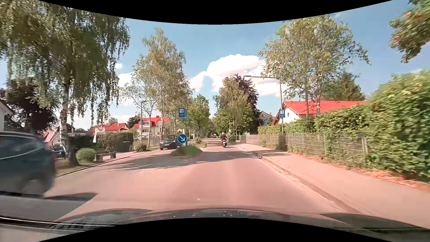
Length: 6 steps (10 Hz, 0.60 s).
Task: Follow the waypoints while adhering to traffic rules and regulations
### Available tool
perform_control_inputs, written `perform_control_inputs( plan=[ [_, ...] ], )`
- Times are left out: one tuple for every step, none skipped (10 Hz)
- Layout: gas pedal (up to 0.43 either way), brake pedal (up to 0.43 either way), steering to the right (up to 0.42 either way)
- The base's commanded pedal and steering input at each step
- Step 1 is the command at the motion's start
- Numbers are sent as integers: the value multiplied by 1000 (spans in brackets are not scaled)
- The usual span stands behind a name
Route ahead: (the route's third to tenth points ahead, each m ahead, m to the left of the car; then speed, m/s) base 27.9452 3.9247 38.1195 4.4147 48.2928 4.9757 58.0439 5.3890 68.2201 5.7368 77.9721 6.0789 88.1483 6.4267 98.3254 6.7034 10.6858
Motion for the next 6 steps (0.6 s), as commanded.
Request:
perform_control_inputs(
  plan=[
    [138, 6, 10],
    [138, 12, 8],
    [138, 6, 5],
    [138, 12, 3],
    [138, 12, 0],
    [138, 12, -7]
  ],
)
